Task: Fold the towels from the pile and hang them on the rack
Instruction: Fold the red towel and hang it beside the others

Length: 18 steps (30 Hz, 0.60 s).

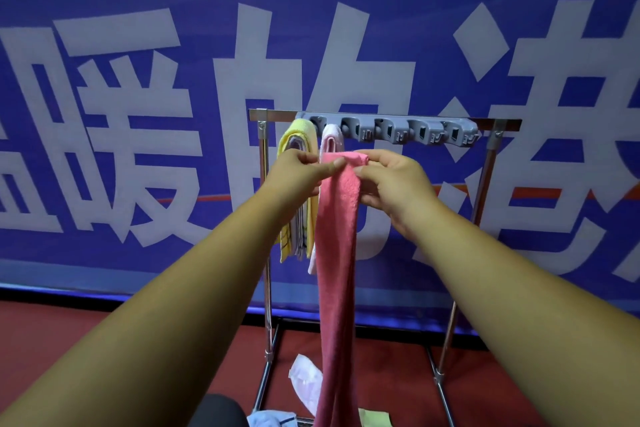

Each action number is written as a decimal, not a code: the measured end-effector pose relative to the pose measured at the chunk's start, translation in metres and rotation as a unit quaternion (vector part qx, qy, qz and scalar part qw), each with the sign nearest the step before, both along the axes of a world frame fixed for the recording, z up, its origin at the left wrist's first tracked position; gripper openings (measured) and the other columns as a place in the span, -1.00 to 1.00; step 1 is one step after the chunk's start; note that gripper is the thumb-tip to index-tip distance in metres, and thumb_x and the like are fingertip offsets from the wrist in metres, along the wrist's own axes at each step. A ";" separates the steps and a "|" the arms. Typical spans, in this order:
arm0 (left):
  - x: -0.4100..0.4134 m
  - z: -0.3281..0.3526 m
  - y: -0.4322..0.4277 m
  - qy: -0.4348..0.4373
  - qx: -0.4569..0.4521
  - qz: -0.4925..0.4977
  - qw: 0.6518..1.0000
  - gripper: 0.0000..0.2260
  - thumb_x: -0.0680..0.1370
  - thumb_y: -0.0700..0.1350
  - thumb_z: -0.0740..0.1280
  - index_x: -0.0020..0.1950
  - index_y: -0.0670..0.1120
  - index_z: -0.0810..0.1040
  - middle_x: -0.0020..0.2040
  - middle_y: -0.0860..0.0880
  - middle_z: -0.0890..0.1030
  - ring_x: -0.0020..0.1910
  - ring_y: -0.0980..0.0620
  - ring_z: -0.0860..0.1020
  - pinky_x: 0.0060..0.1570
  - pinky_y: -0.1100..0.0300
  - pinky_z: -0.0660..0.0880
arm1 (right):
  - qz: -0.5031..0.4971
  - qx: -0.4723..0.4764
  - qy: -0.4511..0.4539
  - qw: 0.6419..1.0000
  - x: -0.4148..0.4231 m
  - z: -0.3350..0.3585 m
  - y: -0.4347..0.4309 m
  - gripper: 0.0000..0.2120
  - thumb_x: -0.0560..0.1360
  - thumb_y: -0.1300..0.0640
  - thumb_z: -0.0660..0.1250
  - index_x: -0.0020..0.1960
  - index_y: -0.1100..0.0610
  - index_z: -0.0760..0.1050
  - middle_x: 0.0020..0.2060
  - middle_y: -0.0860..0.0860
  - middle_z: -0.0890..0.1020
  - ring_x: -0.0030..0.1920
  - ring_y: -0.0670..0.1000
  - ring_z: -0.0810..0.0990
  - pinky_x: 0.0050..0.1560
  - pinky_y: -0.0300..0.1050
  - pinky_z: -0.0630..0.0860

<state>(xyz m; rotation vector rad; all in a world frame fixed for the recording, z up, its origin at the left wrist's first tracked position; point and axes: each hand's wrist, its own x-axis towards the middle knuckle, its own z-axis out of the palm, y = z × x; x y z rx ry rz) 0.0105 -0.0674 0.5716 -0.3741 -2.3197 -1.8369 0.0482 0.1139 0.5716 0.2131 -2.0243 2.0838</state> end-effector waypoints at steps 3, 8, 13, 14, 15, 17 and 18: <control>0.006 -0.008 -0.004 -0.055 -0.019 -0.082 0.995 -0.41 0.46 0.28 0.56 0.28 -0.12 0.65 0.10 -0.04 0.77 0.12 -0.05 0.73 0.25 -0.06 0.64 | 0.032 -0.085 -0.005 0.996 -0.001 0.007 0.004 -0.72 0.62 0.39 0.31 0.25 0.21 0.67 -0.01 0.22 0.78 0.00 0.20 0.79 0.02 0.10 0.73; 0.017 -0.025 -0.003 -0.129 -0.005 -0.185 0.974 -0.53 0.52 0.12 0.57 0.32 -0.11 0.65 0.18 -0.10 0.74 0.18 -0.12 0.72 0.28 -0.08 0.62 | 0.022 -0.150 0.004 0.988 -0.006 0.017 0.014 -0.75 0.62 0.41 0.31 0.25 0.28 0.65 0.03 0.27 0.76 -0.05 0.16 0.76 0.06 0.11 0.75; 0.024 -0.015 0.009 -0.105 0.037 -0.232 0.966 -0.62 0.60 0.02 0.50 0.35 -0.11 0.61 0.17 -0.13 0.72 0.15 -0.15 0.71 0.18 -0.08 0.64 | -0.001 -0.177 -0.020 0.984 -0.010 0.021 0.022 -0.79 0.65 0.37 0.33 0.25 0.31 0.63 0.06 0.26 0.76 -0.05 0.13 0.77 0.05 0.02 0.75; 0.024 -0.012 0.012 -0.099 0.055 -0.237 0.965 -0.65 0.61 0.00 0.49 0.35 -0.11 0.62 0.15 -0.12 0.72 0.11 -0.12 0.71 0.13 -0.05 0.65 | -0.005 -0.187 -0.038 0.982 -0.010 0.020 0.023 -0.81 0.67 0.34 0.33 0.24 0.32 0.63 0.06 0.25 0.76 -0.06 0.12 0.78 0.04 0.01 0.75; 0.024 -0.009 0.015 -0.094 0.076 -0.237 0.964 -0.66 0.62 -0.02 0.47 0.35 -0.11 0.62 0.14 -0.12 0.72 0.08 -0.10 0.71 0.08 -0.01 0.64 | -0.003 -0.188 -0.059 0.980 -0.010 0.017 0.023 -0.82 0.68 0.27 0.34 0.23 0.32 0.63 0.04 0.23 0.77 -0.05 0.12 0.77 0.04 0.03 0.75; 0.022 -0.004 0.021 -0.087 0.120 -0.226 0.963 -0.68 0.63 -0.05 0.46 0.35 -0.12 0.62 0.11 -0.12 0.72 0.03 -0.08 0.71 0.05 0.02 0.64 | 0.028 -0.154 -0.114 0.981 -0.007 0.008 0.024 -0.64 0.73 0.02 0.30 0.26 0.31 0.63 -0.05 0.16 0.77 -0.02 0.14 0.76 0.06 0.10 0.74; 0.021 -0.002 0.024 -0.086 0.139 -0.216 0.963 -0.69 0.63 -0.06 0.46 0.35 -0.13 0.62 0.10 -0.12 0.72 0.03 -0.09 0.71 0.06 0.02 0.64 | 0.056 -0.127 -0.149 0.979 -0.005 0.002 0.024 -0.49 0.74 -0.14 0.23 0.29 0.31 0.62 -0.05 0.16 0.76 0.01 0.17 0.75 0.10 0.14 0.72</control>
